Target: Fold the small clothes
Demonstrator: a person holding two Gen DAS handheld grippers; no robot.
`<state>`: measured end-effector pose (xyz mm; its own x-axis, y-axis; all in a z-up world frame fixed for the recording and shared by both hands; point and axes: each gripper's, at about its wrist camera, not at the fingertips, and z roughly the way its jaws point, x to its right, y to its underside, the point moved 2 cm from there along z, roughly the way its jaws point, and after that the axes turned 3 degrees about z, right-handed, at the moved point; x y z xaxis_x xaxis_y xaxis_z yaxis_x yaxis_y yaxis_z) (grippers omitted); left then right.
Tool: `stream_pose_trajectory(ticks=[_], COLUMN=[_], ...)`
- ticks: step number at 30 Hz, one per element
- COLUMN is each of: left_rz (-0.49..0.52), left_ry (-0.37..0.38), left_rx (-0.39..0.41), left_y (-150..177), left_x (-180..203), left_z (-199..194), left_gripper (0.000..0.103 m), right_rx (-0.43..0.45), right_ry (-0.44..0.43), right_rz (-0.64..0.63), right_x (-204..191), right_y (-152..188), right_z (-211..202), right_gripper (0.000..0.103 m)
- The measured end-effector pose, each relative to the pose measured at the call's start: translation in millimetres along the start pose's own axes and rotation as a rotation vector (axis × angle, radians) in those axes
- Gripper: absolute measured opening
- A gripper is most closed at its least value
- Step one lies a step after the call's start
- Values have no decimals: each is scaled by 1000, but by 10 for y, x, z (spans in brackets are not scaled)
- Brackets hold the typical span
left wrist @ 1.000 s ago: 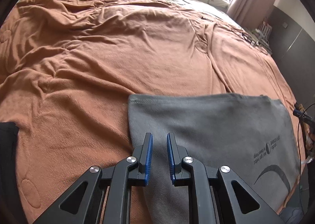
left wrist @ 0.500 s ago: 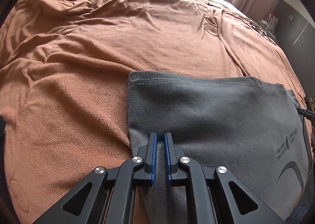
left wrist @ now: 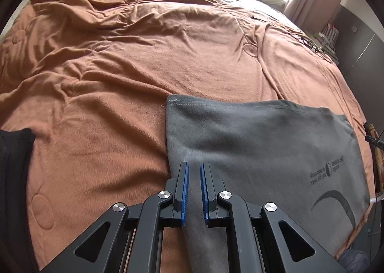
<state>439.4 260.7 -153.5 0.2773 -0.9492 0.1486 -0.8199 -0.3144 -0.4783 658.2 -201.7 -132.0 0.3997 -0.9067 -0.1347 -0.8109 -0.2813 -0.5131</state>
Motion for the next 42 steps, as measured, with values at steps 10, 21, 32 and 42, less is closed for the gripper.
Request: stream_pose_trajectory(ticks=[10,21,32,42], left_rz=[-5,60,110,153], left_ry=[43,29,53,57], left_rx=[20,36,66,66], left_y=[497,1228,1608,1538], left_x=[254,642,1156,1478], left_z=[-370,-656,-718,-603], left_gripper=[11,11,42,42], right_rx=[-3,-4,4,64], right_ry=[-47,-59,-56,-76], right_rz=[-25,-64,-77,-131], right_x=[130,110,-182,-642], right_y=[315,1033,1635,1696], right_z=[-603,-992,-976,-916], right_gripper=[32,32,47,47])
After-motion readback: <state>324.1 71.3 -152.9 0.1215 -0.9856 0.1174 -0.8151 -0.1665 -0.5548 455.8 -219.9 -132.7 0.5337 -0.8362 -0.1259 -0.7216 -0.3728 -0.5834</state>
